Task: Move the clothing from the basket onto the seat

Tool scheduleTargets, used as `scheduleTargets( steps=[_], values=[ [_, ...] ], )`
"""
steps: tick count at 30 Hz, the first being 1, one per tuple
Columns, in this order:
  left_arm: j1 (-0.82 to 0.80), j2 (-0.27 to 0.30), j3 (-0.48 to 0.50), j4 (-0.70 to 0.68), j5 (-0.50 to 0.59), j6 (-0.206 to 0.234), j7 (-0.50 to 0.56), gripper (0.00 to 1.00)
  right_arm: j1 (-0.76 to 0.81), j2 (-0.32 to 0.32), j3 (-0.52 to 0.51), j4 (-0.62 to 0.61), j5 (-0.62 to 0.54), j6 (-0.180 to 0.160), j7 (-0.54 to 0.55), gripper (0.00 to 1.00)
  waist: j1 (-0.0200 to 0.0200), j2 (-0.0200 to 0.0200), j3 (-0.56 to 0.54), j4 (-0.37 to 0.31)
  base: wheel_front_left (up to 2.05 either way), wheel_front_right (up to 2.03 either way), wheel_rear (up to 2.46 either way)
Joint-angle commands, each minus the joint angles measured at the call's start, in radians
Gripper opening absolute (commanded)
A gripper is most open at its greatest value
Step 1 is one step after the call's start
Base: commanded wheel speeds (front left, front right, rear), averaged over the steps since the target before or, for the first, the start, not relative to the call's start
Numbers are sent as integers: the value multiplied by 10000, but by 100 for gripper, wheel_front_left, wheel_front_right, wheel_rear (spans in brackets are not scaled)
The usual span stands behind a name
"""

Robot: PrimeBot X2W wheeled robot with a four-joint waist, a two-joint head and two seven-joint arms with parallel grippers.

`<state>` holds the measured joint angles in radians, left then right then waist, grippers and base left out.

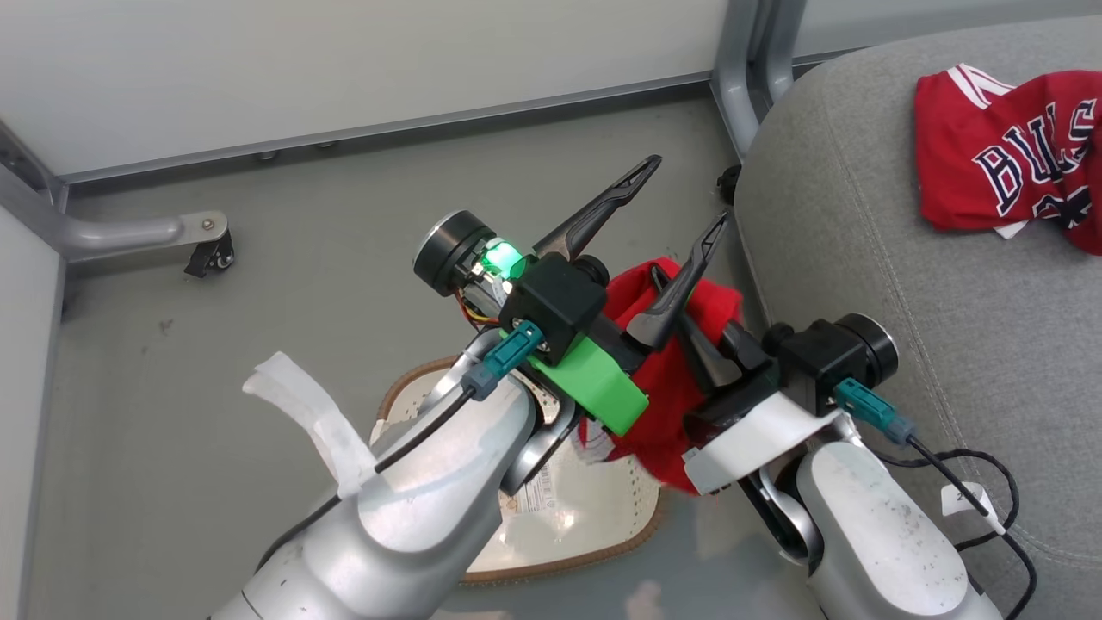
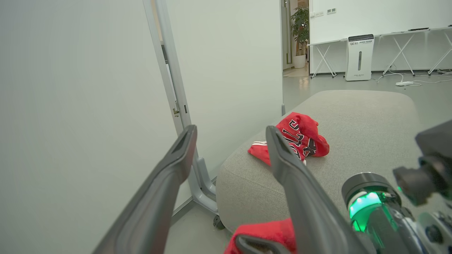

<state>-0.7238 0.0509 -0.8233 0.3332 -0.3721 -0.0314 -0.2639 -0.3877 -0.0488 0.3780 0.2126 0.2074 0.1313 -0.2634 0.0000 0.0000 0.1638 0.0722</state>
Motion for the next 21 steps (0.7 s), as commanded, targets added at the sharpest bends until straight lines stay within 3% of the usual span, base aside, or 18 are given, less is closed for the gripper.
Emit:
scheduleTargets(
  steps=[1,21],
  values=[
    [16,36,22,53,75,-2,-5,100,140,-32,-92,-75,-83,-10,-19,0,0,0,58,-123,0,0,0],
    [132,351,-27,346,457,-121,-7,100,755,-31,-1911,-1190,-384,-9,-17,0,0,0,896,-2394,0,0,0]
  ],
)
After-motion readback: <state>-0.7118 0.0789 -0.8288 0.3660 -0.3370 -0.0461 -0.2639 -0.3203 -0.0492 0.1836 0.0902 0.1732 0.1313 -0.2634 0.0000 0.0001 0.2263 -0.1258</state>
